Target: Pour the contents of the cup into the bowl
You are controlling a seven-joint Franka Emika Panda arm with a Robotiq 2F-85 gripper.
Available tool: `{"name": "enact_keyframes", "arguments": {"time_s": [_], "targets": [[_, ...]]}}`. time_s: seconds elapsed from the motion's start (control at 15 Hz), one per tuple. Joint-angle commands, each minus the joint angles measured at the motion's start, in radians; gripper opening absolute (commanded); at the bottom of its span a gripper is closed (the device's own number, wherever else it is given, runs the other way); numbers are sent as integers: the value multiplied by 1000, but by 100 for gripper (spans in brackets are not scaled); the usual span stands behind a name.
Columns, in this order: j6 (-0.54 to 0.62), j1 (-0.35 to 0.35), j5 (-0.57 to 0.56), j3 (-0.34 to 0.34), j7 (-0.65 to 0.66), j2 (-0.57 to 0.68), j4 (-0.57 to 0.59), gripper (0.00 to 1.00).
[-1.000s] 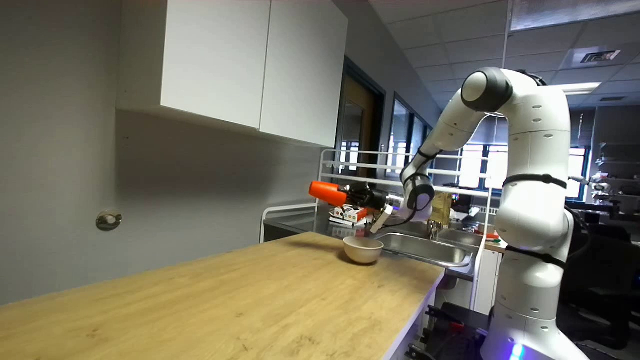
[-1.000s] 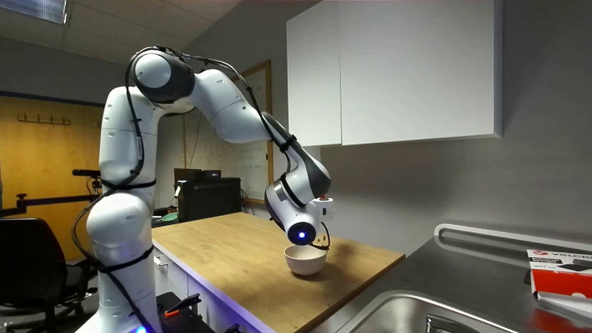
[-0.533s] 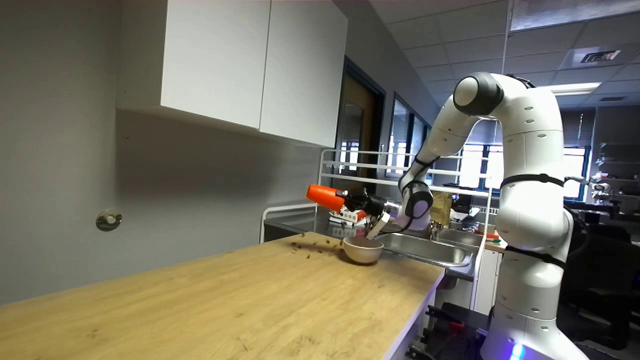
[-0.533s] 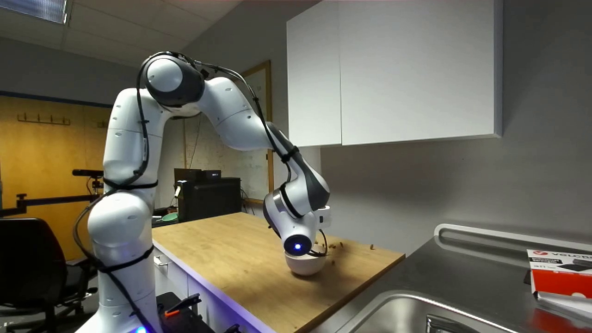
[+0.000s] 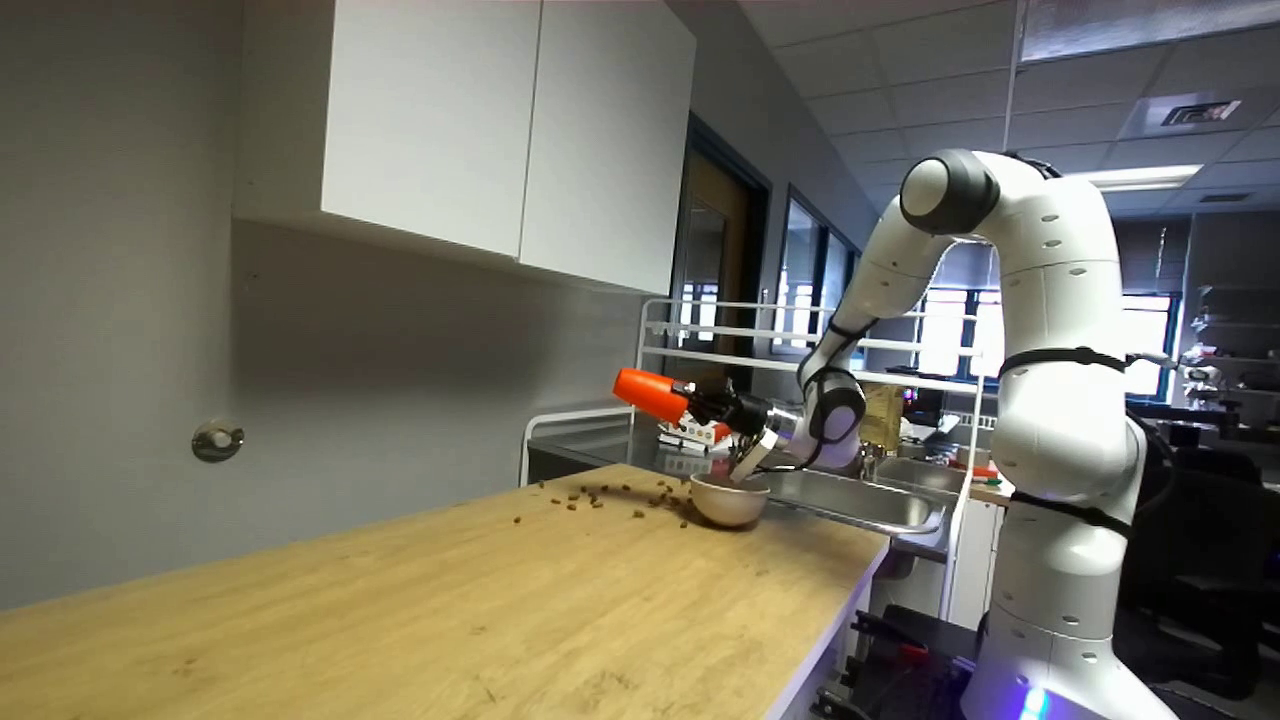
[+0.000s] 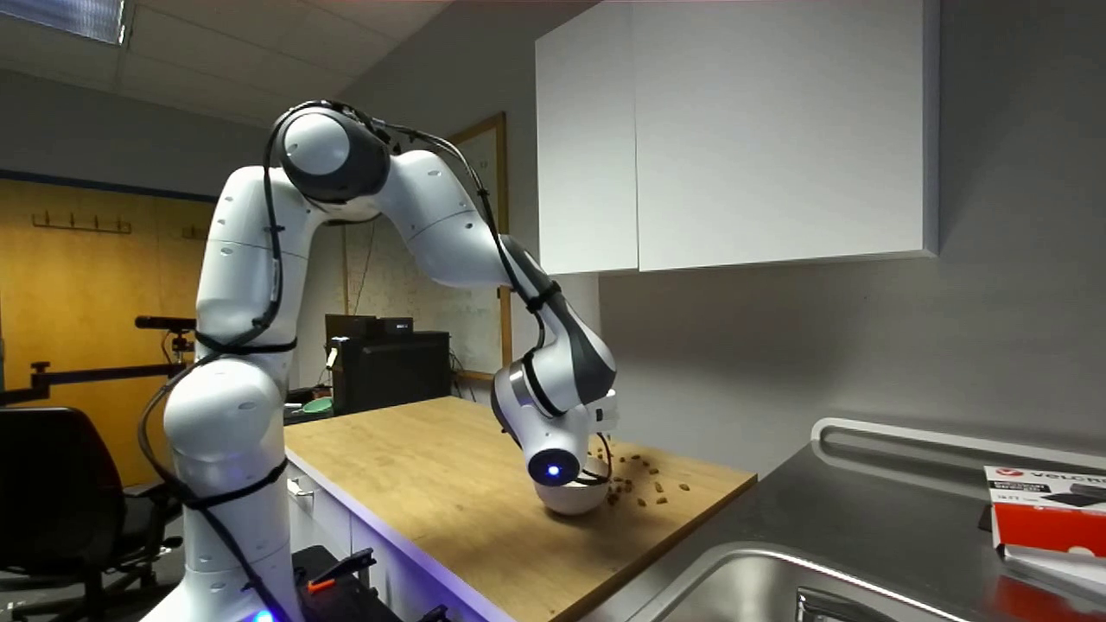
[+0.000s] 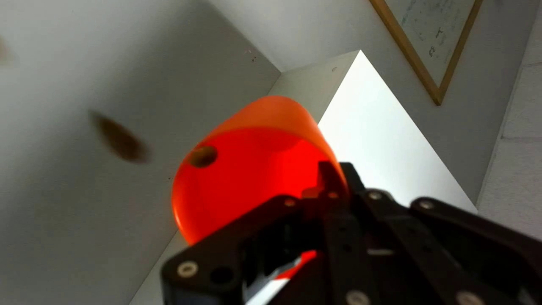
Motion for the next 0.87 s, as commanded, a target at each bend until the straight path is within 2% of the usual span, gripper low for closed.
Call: {"name": "enact_keyframes", "arguments": {"time_s": [0.0,0.53,0.67,0.8], "targets": [[-28,1,24,0,-32,8,-12,1],[-21,8,28,-1,-33,10,-5,1],[76,23,35,-1,-4,-19,-12,1],[262,54,42,6,9,-59,-25,1]]}}
